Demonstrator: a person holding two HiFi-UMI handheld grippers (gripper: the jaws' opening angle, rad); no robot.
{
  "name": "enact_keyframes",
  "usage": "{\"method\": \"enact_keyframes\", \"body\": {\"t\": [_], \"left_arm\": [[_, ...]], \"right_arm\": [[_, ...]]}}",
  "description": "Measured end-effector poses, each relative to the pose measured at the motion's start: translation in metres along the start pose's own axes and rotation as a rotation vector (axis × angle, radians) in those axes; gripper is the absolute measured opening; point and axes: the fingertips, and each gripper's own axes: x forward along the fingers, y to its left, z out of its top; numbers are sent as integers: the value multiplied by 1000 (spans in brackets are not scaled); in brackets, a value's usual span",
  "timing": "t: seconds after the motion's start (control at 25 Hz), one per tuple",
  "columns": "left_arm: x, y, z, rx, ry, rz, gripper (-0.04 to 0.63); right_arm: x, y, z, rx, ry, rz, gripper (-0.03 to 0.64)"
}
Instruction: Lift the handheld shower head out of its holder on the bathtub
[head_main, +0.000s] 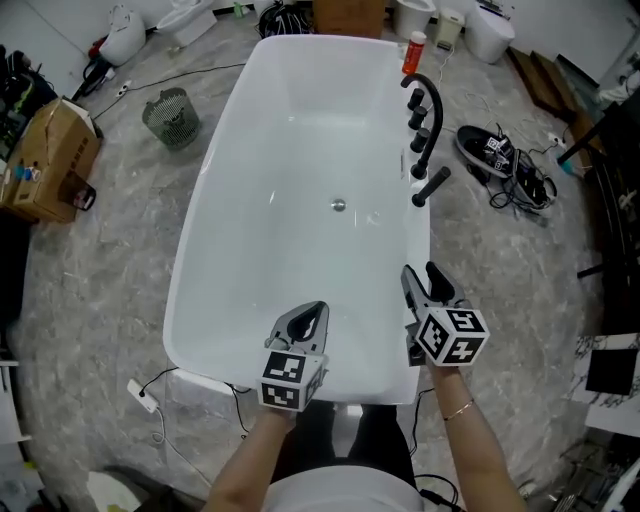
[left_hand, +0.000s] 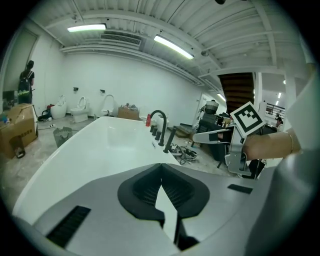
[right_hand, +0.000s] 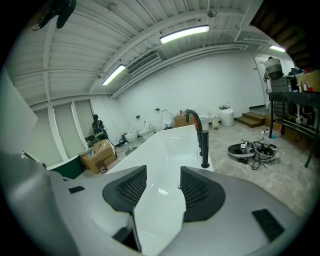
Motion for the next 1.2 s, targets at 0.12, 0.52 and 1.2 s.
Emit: {"method": "enact_keyframes", "body": {"t": [0.12, 0.52, 1.2], "left_arm": [[33, -7, 2, -21, 6, 25, 20], [118, 7, 0, -57, 35, 81, 20], [173, 55, -52, -137, 48, 146, 20]], "right_arm": [[29, -36, 3, -5, 24, 11, 202], [150, -131, 5, 35, 82, -18, 206], [299, -221, -34, -12, 156, -145, 236]]}}
